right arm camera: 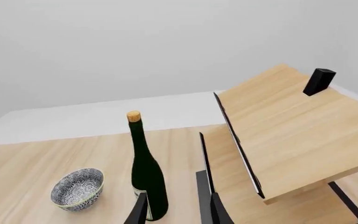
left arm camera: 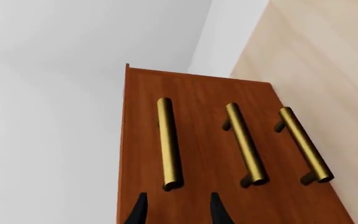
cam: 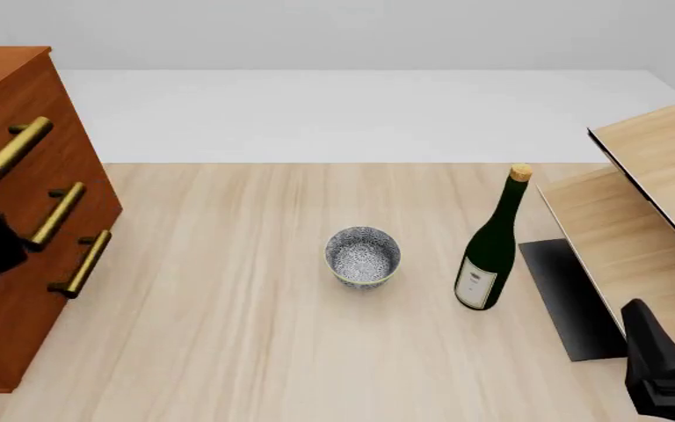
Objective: Close the bottom drawer of the cabinet and open the top drawer.
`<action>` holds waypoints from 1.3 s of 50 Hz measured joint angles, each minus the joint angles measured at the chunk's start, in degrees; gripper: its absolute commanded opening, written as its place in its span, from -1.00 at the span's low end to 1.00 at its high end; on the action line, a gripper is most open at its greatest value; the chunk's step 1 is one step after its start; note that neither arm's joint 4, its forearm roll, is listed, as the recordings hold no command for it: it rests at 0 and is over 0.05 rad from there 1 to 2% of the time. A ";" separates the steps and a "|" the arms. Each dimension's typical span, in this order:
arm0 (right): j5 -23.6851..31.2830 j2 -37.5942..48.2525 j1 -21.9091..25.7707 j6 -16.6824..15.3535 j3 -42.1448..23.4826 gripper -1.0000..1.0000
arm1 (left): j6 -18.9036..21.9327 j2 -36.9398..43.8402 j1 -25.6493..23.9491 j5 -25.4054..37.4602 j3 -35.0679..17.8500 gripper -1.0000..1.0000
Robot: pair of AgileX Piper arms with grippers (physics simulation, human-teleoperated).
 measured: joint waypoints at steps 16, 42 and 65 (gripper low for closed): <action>-0.23 0.15 -0.02 -0.22 0.03 1.00 | 1.08 1.47 1.23 -0.62 -2.24 1.00; -0.54 0.34 -0.31 -0.15 0.19 1.00 | 1.63 5.78 1.22 -3.68 -3.43 1.00; -1.01 0.71 -0.32 -0.10 0.29 1.00 | 1.56 8.27 1.20 -5.26 -4.54 -1.00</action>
